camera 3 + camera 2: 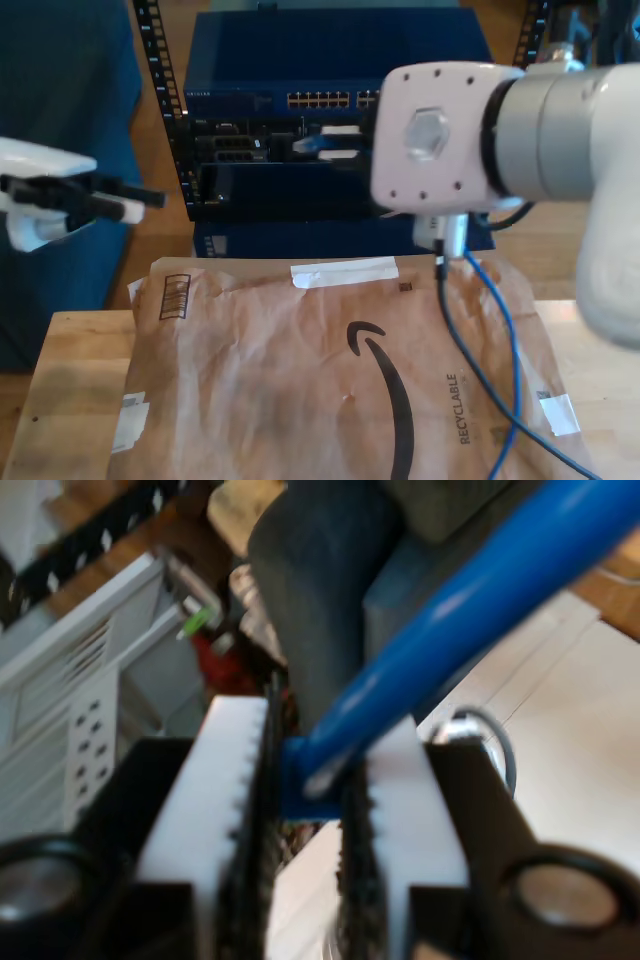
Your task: Grab the cable and plug it in
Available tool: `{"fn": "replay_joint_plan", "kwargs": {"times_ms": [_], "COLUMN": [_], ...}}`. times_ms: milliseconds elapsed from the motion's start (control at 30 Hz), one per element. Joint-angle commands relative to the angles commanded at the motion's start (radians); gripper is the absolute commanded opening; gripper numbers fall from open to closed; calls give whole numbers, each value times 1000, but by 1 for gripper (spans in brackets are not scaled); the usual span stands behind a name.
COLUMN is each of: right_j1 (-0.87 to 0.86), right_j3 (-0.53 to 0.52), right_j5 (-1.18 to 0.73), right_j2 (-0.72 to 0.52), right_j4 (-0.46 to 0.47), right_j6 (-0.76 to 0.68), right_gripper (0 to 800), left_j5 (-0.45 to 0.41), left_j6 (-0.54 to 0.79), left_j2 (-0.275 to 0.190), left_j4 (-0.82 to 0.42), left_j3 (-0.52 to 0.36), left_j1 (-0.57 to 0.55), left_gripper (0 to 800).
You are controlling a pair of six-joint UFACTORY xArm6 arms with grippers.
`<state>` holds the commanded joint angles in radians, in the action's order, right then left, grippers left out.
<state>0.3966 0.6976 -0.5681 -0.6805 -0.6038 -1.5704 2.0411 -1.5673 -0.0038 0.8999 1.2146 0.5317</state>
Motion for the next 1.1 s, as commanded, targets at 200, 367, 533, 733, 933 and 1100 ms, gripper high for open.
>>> {"fn": "replay_joint_plan", "kwargs": {"times_ms": [200,367,533,733,933,1100], "right_j1": [-167,-282,-313,-313,-315,-313], "right_j3": [41,86,109,161,184,184], "right_j5": [-227,-405,-463,-555,-595,-595], "right_j2": [23,58,72,167,219,233], "right_j4": [11,23,120,216,219,249], "right_j6": [-74,-118,-224,-344,-368,-388], "right_gripper": [0,0,0,0,0,0], "left_j5": [2,2,2,-98,-258,-351], "left_j6": [137,308,535,746,933,1085], "left_j2": [-5,-60,-80,-89,-144,-195], "left_j4": [-282,-470,-640,-809,-968,-988], "left_j3": [38,41,2,-109,-255,-384], "left_j1": [57,112,216,396,508,660], "left_gripper": [797,797,798,798,798,798]}}
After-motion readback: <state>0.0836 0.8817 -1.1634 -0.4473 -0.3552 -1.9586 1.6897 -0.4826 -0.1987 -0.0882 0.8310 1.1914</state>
